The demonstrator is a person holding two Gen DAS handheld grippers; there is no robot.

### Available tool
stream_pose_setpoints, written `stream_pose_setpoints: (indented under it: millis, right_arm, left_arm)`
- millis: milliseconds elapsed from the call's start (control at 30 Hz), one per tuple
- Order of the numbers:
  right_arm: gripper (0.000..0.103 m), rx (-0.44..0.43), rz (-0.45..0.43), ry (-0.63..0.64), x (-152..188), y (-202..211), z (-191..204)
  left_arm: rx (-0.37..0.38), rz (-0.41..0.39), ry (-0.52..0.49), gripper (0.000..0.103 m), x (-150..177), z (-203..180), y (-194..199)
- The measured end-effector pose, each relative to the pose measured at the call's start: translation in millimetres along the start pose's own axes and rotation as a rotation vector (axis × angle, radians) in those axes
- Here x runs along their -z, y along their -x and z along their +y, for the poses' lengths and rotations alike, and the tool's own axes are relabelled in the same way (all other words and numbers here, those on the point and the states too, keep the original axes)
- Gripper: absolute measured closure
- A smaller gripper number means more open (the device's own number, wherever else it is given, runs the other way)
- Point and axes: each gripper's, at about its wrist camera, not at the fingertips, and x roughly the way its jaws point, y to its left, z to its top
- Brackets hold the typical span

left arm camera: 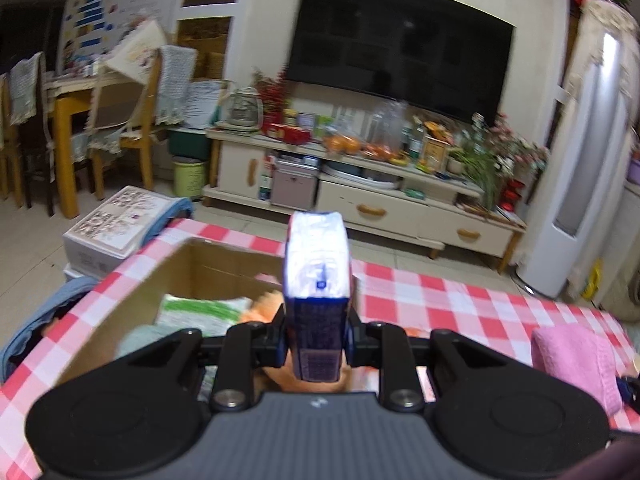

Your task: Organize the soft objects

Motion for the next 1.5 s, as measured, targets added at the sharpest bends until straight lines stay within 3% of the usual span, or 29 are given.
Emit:
stream_pose_setpoints:
  millis: [200,333,733,833,933,967,1000,1167,1300,1500]
  right_arm:
    - [0.031,-0.096,-0.02,0.043,-15,-19,27]
    - [0.031,-0.154,-0.025,0.071,-26,-33,44]
    - [0.03,-0.35,0.021,0.17,-19,-65,88]
    - [0.027,-0.385,0.043,0.193,-16,-73,94]
    - [0.006,-0.415,0.069,0.202,-11,-76,94]
    - [0.004,-0.413,0.064,0.201,-9,-75,95]
    - [0.004,-0.408,0.053,0.2,-8,-72,95]
    - [0.003,-0.394,0.022,0.201,-7,-51,91]
    - [0.002,-0.331,0.001,0.168,-5,-33,82]
    - [0.002,-0.202,0.038,0.003,-1,-11,50]
  left_arm:
    - [-0.067,-0.028,0.053,0.08,-12,25,-12]
    - [-0.068,-0.004,0.08,0.08,-15,35,-27]
    - [0.02,0.048,-0.066,0.079,-16,50,-53]
    - [0.029,0.06,-0.074,0.072,-14,53,-55]
    - [0.016,0.066,-0.061,0.059,-13,56,-53]
    - [0.009,0.064,-0.055,0.048,-13,56,-51]
    - [-0.001,0.055,-0.054,0.039,-14,56,-48]
    - [-0.026,0.018,-0.064,0.015,-12,53,-31]
    - [-0.033,-0.005,-0.089,0.004,-7,46,-16]
    - [-0.06,-0.026,-0.074,0.001,2,38,8]
